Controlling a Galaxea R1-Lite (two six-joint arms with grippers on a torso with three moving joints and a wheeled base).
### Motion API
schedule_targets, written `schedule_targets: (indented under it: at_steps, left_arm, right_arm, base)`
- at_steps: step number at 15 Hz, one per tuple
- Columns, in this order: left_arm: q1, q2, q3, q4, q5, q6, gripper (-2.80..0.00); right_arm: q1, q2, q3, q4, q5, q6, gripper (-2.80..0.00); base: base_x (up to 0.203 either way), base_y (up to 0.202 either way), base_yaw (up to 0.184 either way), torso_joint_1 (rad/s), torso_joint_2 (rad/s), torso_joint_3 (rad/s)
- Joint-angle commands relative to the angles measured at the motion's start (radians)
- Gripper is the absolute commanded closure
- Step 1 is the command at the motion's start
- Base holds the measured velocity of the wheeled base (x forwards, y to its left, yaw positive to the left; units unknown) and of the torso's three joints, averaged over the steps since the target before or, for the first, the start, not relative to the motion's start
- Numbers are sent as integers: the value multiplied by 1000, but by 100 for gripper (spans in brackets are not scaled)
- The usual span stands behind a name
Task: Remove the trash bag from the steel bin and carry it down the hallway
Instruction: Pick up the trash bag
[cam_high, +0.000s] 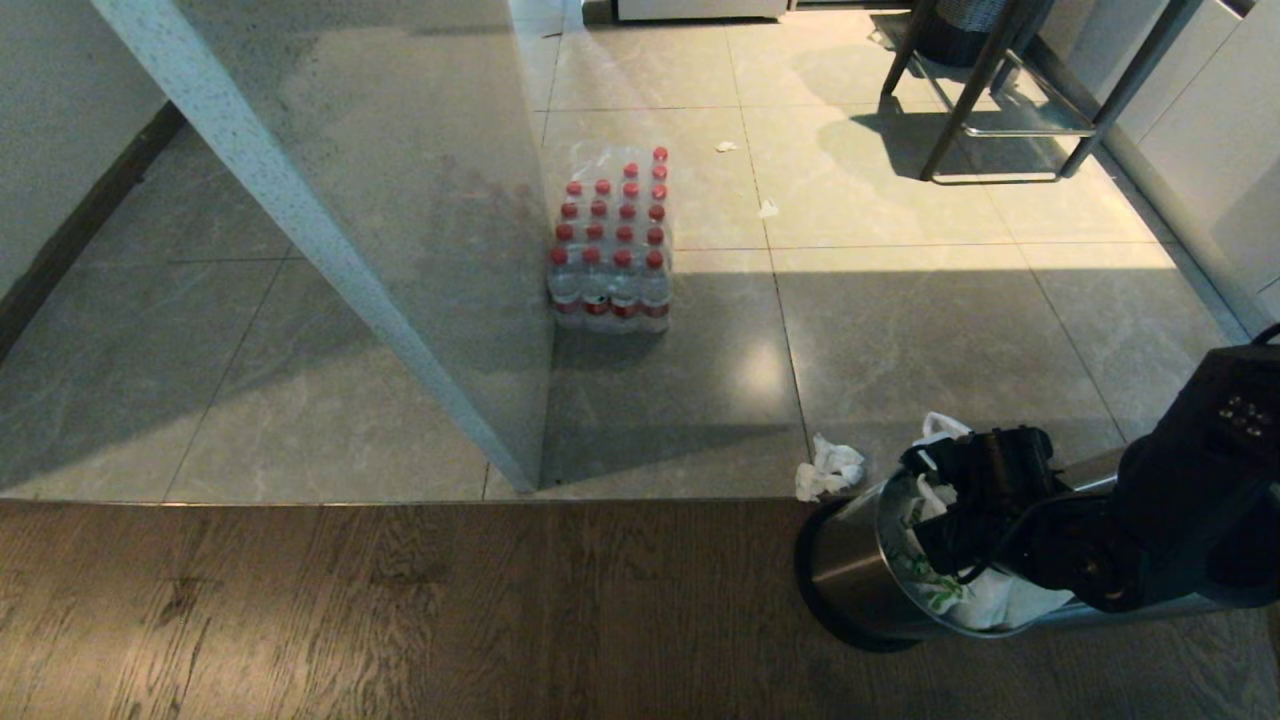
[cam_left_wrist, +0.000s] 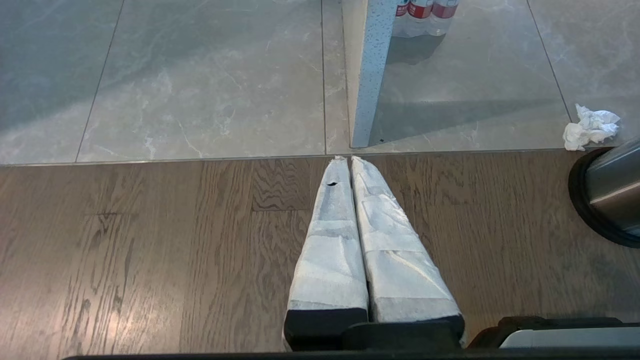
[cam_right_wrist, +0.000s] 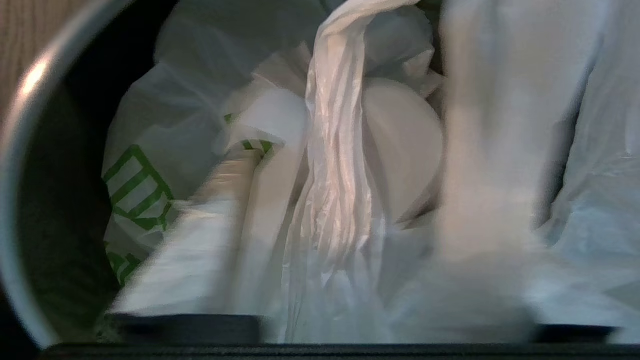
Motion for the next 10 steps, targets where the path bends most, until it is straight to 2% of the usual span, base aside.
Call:
schedule_targets:
  at_steps: [1,10]
  left_arm:
    - [0,0,0,0,0,-1,0]
    - [0,0,0,0,0,-1,0]
  right_arm:
    - [1,-21,12,-8,-6,0,0]
    - [1,-256,140,9,-3,11,0]
  base:
    - [0,0,0,0,0,0]
    - [0,0,0,0,0,0]
